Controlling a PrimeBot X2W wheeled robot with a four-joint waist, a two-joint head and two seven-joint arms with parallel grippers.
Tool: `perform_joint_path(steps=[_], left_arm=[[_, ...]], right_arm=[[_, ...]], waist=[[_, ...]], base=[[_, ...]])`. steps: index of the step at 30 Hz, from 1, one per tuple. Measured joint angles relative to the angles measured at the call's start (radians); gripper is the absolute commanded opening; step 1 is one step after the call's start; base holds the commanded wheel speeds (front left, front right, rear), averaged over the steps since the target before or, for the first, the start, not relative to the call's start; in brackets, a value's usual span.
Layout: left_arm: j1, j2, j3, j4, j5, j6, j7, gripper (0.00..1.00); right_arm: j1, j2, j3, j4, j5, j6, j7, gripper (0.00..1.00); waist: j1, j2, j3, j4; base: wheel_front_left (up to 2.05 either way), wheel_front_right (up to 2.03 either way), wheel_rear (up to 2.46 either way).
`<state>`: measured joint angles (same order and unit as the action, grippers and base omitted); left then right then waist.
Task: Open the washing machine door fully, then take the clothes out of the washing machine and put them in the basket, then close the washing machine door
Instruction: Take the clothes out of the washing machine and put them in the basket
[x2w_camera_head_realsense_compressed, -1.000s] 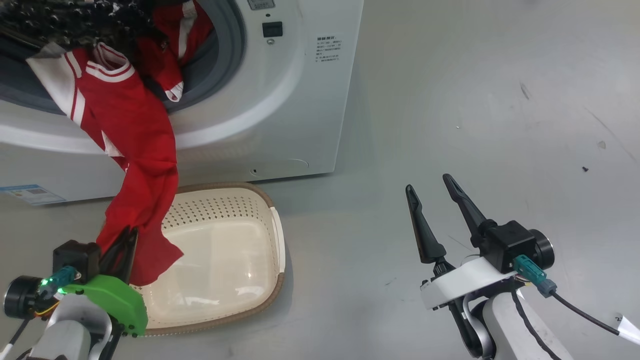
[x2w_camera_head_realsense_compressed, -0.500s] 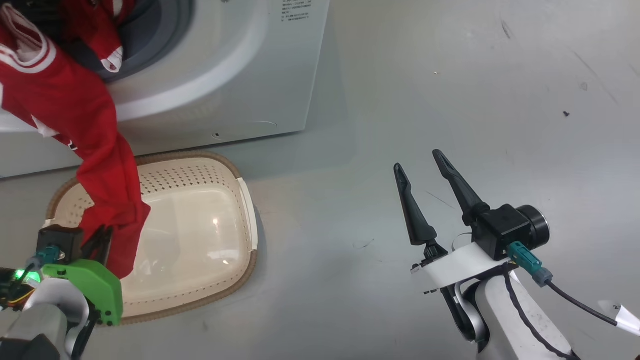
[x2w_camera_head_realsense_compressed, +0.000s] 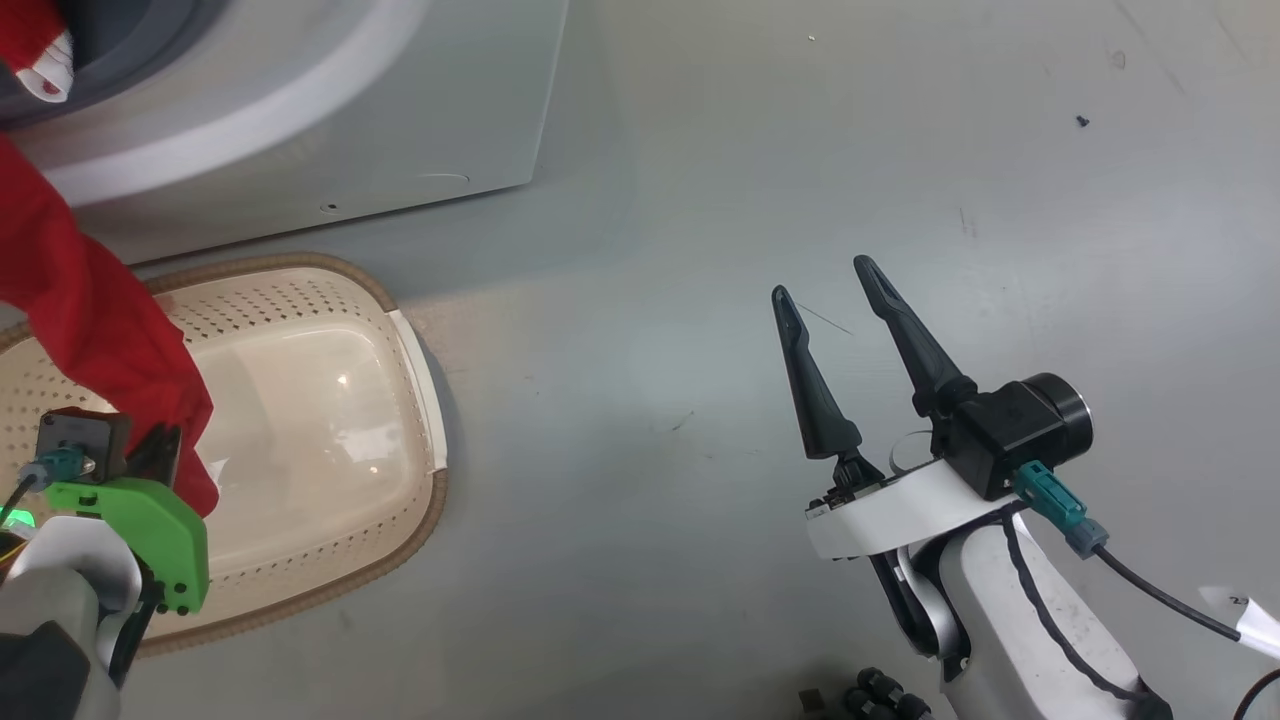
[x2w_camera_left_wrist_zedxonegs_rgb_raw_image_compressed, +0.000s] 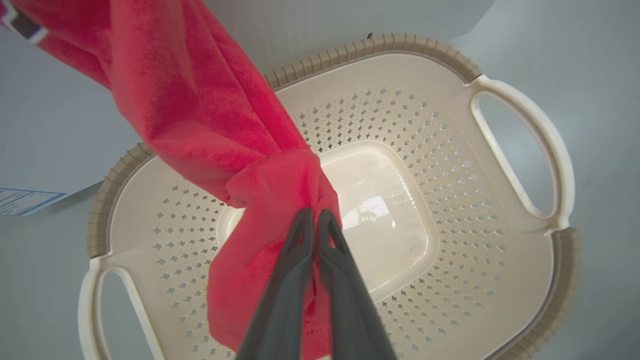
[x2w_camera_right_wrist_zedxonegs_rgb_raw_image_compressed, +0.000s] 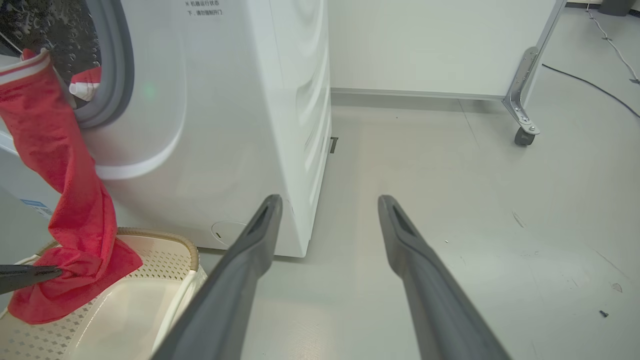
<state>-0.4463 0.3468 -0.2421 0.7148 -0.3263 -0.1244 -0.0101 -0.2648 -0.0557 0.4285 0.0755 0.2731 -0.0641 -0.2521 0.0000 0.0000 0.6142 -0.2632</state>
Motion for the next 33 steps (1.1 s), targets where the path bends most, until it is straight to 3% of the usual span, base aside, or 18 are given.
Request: perform_joint_path(steps=[9,23,24,25,26,33], left_arm=[[-0.048,-0.021,-0.03,0.059,0.006,-0.001,-0.006,0.0],[-0.095,-0.046,-0.065,0.132,0.001,-0.001,-0.037,0.01],[-0.097,-0.048,-0.071,0.139,-0.003,-0.001,-0.044,0.29],[-0.099,-0.05,-0.075,0.145,-0.01,-0.001,-0.044,0.95],[-0.1,-0.054,-0.073,0.152,-0.018,-0.001,-0.044,1.0],[-0.112,-0.079,-0.083,0.199,-0.026,-0.001,-0.067,1.0]], right_arm=[[-0.02,0.002,0.001,-0.006,0.017,-0.011,0.0,1.0],[-0.041,0.002,0.003,-0.006,0.017,-0.032,0.0,1.0],[-0.042,0.002,0.004,-0.006,0.017,-0.034,0.0,1.0],[-0.044,0.002,0.004,-0.005,0.017,-0.034,0.0,1.0],[-0.045,0.002,0.004,-0.005,0.017,-0.035,0.0,1.0],[-0.056,0.001,0.0,0.008,0.017,-0.037,0.0,1.0]], waist=[[0.0,0.0,0.051,-0.027],[0.0,0.0,0.056,-0.007],[0.0001,0.0,0.055,-0.005],[0.0,0.0,0.055,-0.003],[0.0,0.0,0.054,-0.002],[0.0,0.0,0.033,0.013]], base=[[0.0,0.0,0.0],[0.0,0.0,0.0],[0.0,0.0,0.0],[0.0,0.0,0.0],[0.0,0.0,0.0],[0.0,0.0,0.0]])
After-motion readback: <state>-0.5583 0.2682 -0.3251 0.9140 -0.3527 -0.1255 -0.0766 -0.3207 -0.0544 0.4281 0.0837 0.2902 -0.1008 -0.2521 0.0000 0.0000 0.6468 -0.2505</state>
